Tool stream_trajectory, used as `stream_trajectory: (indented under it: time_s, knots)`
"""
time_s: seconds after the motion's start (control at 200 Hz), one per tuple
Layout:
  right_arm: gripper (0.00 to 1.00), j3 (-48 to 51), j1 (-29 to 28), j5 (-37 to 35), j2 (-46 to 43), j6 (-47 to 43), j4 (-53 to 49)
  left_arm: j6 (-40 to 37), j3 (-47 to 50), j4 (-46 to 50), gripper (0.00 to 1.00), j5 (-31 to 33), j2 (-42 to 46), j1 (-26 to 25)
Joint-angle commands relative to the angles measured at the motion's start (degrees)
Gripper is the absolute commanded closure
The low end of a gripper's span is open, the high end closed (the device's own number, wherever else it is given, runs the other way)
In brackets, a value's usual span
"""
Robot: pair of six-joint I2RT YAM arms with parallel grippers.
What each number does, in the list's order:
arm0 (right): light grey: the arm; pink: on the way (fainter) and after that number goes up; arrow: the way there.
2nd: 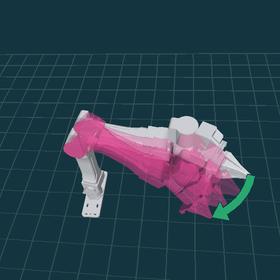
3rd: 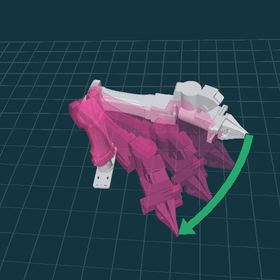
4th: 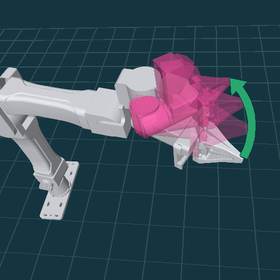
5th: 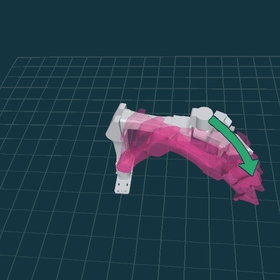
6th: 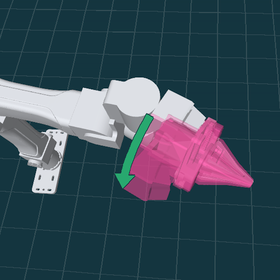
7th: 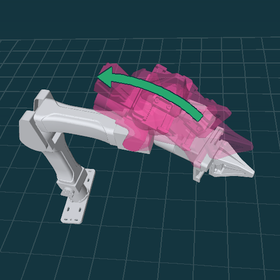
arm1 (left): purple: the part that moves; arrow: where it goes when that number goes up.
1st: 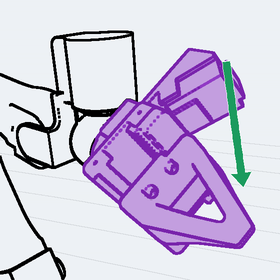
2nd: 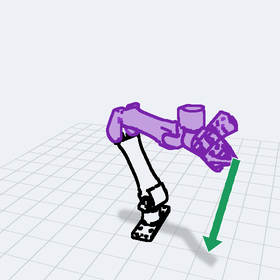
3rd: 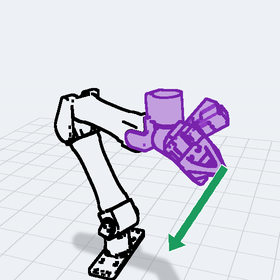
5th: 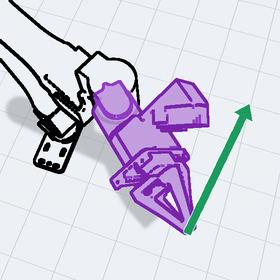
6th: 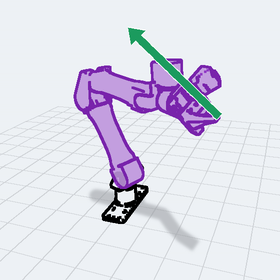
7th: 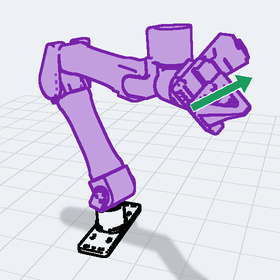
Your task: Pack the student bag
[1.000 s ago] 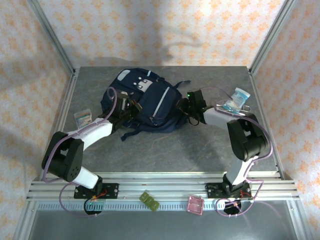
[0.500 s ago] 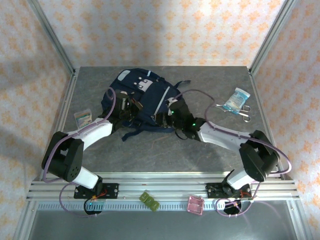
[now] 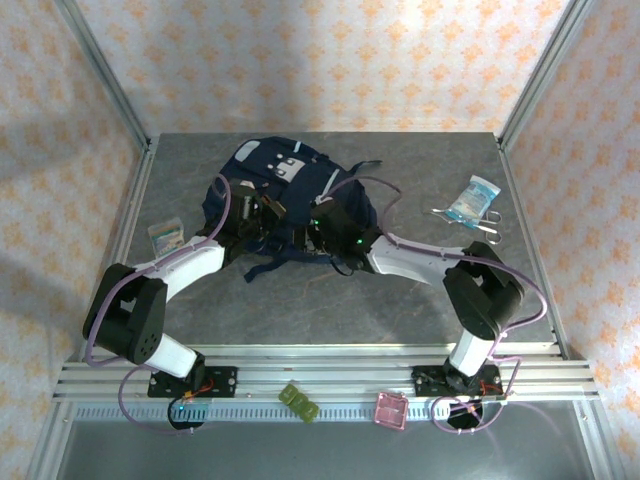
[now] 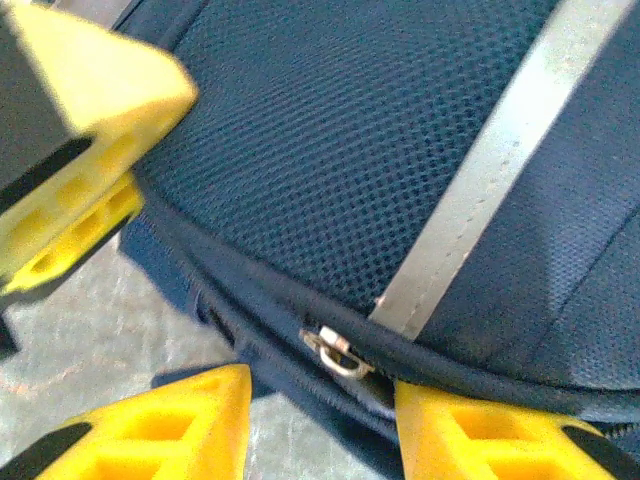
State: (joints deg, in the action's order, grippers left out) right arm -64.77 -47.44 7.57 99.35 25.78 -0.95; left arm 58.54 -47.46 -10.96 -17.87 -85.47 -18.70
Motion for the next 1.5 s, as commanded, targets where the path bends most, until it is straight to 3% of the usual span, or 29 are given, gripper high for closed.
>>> stream_trajectory:
  time_s: [0.0,0.11,0.26,0.601,0.696,0.776,0.836,0.956,1.111,1.296,1.497]
  knots:
    - [0.58,-3.67,-0.29,-13.1,2.13,2.85,-2.37,0.92,-0.05,-6.26,1.0,-4.4,3.29,-0.64]
    - [0.65,-5.64,-1.32,-19.92,3.6,4.47,-6.02,0.71,-0.12,-6.13,1.0,-4.46,3.21,-0.64]
    - [0.88,-4.61,-1.32,-21.9,2.77,5.7,-7.3,0.2,-0.32,-5.85,1.0,-3.94,3.21,-0.56]
    - [0.93,4.91,-0.55,-21.48,-7.74,8.83,-7.26,-0.72,-0.42,-5.17,1.0,-3.59,3.05,-0.46]
    - [0.89,5.37,-0.37,-19.95,-9.43,8.56,-7.2,-0.89,-0.52,-5.0,1.0,-3.59,2.95,-0.46]
    - [0.77,5.76,0.09,-17.0,-10.96,7.95,-5.81,-0.89,-0.46,-5.03,1.0,-3.79,2.69,-0.45]
    - [0.77,6.17,0.32,-15.36,-11.96,7.97,-4.55,-0.76,-0.37,-5.17,1.0,-3.91,2.51,-0.46]
    - [0.86,6.92,1.46,-11.57,-12.52,8.19,-2.29,-0.11,-0.13,-6.16,1.0,-4.68,2.15,-0.55]
    - [0.75,5.74,1.26,-9.13,-10.82,6.01,-2.98,-0.1,-0.22,-6.18,1.0,-4.89,2.24,-0.55]
    - [0.63,3.6,-0.42,-11.52,-7.96,4.49,-6.53,0.07,-0.2,-6.36,1.0,-5.07,2.24,-0.55]
    - [0.61,0.45,-2.28,-15.64,-4.71,3.48,-10.51,0.39,-0.14,-6.74,1.0,-5.4,2.28,-0.55]
